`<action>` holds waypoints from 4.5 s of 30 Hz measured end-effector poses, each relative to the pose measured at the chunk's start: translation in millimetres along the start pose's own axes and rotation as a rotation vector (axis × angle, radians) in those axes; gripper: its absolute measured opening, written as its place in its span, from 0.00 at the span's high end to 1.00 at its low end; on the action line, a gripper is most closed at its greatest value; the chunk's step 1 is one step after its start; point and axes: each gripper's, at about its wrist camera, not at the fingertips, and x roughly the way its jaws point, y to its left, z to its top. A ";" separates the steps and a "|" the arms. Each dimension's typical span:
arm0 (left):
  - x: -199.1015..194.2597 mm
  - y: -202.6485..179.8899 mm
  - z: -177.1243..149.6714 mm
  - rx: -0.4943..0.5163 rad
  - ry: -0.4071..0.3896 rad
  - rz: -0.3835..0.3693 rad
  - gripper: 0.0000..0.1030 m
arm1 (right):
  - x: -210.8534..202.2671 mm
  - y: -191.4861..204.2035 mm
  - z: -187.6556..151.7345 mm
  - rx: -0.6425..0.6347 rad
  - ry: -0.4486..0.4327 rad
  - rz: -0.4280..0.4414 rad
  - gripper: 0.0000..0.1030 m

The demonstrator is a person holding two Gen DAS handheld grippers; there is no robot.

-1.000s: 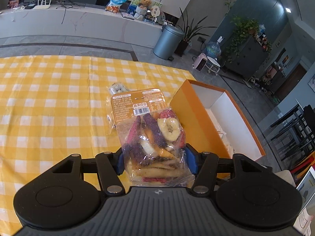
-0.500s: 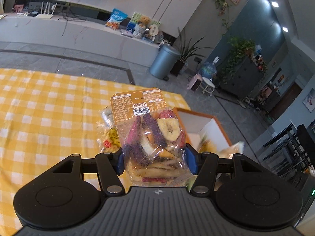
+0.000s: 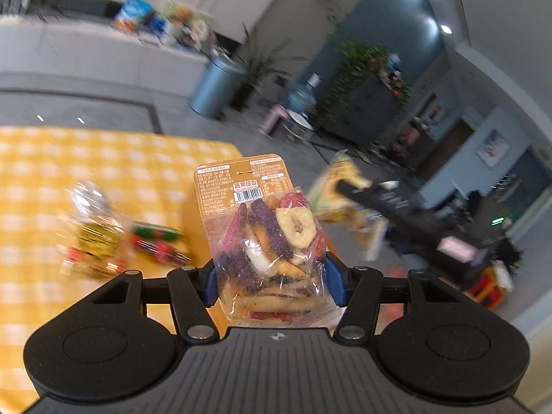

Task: Organize snacks
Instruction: 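Carry the chips bag toward the orange box with the left gripper while the right gripper carries the puffed bag, then lower the puffed-snack bag into the orange box and open the right gripper, then lower the chips bag into the orange box and open the left gripper, then move both grippers back over the table toward the remaining snacks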

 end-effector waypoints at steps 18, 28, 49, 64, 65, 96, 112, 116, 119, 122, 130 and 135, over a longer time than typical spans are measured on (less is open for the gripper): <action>89.6 -2.3 -10.1 0.042 0.138 -0.030 0.35 | 87.5 -49.1 -61.3 -0.089 0.269 -0.324 0.44; 90.4 -11.1 -13.0 0.067 0.174 0.000 0.35 | 99.5 -57.2 -60.3 -0.108 0.301 -0.394 0.30; 117.5 -47.1 18.8 0.183 0.174 0.182 0.35 | 28.1 -96.9 -32.0 0.050 0.060 -0.161 0.07; 203.0 -46.1 -14.1 0.245 0.317 0.249 0.35 | 24.9 -127.5 -34.4 0.159 0.080 -0.146 0.07; 204.4 -46.0 -14.6 0.255 0.324 0.250 0.35 | 25.6 -125.9 -34.7 0.156 0.084 -0.143 0.07; 83.4 -45.3 18.5 0.270 0.152 0.335 0.13 | -14.9 -48.4 -22.9 0.036 0.049 -0.003 0.03; -22.7 37.6 18.5 0.163 0.042 0.493 0.13 | -8.7 76.1 -49.4 -0.072 0.112 0.292 0.03; -35.9 70.6 14.5 0.103 0.038 0.518 0.13 | 5.1 93.5 -63.4 -0.168 0.152 0.290 0.03; -45.4 100.9 10.6 0.025 0.021 0.501 0.13 | 16.0 104.7 -74.3 -0.207 0.161 0.284 0.03; -48.9 131.8 4.4 -0.048 0.020 0.507 0.13 | 26.0 119.9 -88.2 -0.227 0.162 0.306 0.03; -42.9 189.9 -8.2 -0.169 0.041 0.657 0.13 | 84.4 162.0 -148.6 -0.298 0.296 0.256 0.03; -41.4 212.7 -17.5 -0.230 0.080 0.637 0.13 | 130.0 176.8 -188.8 -0.324 0.428 0.145 0.03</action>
